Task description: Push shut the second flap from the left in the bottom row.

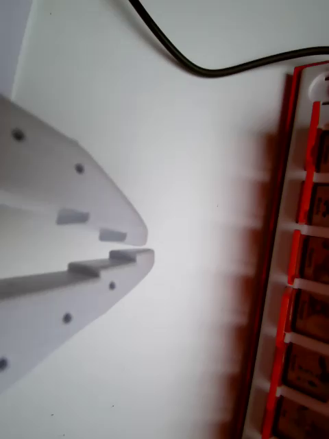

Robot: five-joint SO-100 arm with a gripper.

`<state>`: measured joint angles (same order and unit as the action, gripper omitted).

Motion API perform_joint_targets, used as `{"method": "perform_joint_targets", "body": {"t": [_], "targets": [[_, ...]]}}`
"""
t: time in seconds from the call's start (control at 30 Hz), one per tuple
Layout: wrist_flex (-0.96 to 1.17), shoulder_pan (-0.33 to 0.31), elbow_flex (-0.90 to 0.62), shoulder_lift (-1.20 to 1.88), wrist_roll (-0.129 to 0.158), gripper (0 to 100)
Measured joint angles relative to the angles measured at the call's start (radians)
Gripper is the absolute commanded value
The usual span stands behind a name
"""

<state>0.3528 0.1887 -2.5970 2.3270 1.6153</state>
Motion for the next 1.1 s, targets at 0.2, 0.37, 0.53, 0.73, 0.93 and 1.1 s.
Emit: {"method": "perform_joint_targets", "body": {"t": [0.2,0.37,0.53,0.73,0.93,1.1], "targets": [[-0.132,0.028,0.009,-0.179,0.0,0],[-0.213,0.038,0.064,-0.301,0.017,0],[-0.275,0.044,0.143,-0.43,0.023,0],[-0.319,0.06,0.229,-0.558,0.023,0],[-0.341,0.072,0.282,-0.634,0.023,0],[-0.357,0.075,0.308,-0.689,0.023,0]]}}
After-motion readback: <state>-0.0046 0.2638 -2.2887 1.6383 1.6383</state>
